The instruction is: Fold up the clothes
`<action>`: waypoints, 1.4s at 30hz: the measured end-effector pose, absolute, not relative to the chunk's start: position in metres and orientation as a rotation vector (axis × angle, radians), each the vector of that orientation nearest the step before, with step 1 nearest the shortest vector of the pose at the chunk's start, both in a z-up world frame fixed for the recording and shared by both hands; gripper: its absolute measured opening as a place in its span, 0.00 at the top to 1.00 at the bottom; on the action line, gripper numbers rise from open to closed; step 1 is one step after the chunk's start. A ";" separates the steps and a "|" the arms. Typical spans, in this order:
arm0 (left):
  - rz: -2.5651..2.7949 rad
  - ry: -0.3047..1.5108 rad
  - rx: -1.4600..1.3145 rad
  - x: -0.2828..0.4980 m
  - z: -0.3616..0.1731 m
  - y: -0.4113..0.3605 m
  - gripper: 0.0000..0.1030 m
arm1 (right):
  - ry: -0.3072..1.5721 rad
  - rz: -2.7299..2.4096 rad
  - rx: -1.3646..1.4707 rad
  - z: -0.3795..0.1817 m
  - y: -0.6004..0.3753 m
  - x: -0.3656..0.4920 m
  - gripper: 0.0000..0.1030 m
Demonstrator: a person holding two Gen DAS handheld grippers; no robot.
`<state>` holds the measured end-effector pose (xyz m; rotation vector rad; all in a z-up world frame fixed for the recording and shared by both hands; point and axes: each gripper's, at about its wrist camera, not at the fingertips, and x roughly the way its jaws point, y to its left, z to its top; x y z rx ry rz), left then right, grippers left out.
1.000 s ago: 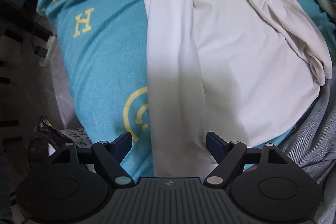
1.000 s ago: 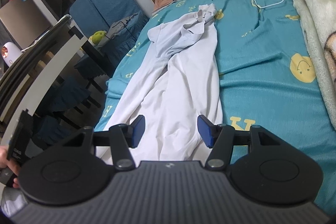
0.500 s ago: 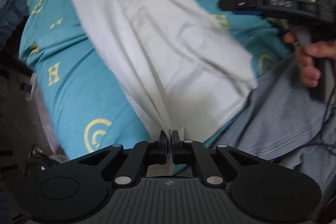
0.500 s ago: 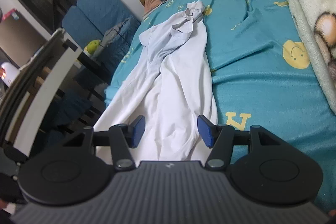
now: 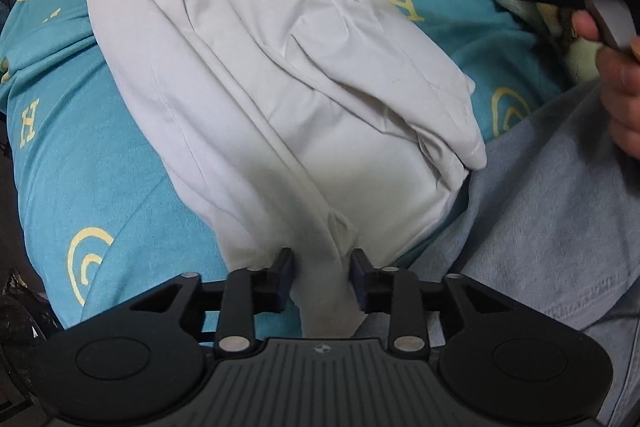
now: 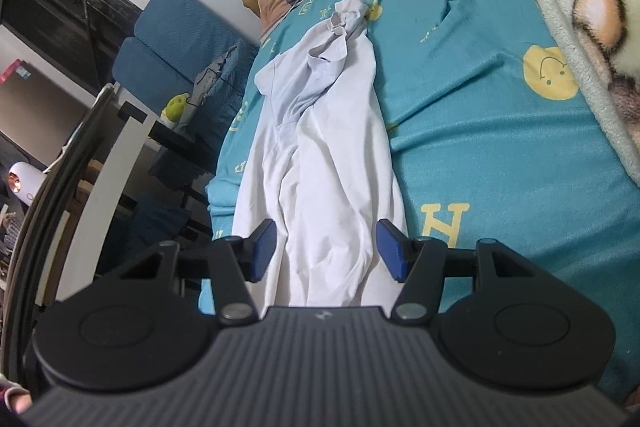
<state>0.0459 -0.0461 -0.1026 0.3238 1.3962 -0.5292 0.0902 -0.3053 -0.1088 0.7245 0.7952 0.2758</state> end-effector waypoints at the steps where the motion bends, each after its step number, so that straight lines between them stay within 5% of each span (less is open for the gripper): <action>1: -0.544 1.389 0.295 0.045 -0.099 -0.043 0.63 | 0.797 0.277 0.722 -0.109 -0.305 0.090 0.43; 12: -0.388 1.229 -0.164 0.061 -0.082 0.027 0.25 | 0.921 0.193 0.804 -0.132 -0.321 0.094 0.43; 42: -0.405 1.334 -0.227 0.083 -0.135 0.022 0.26 | 1.193 0.303 0.569 -0.151 -0.267 0.098 0.44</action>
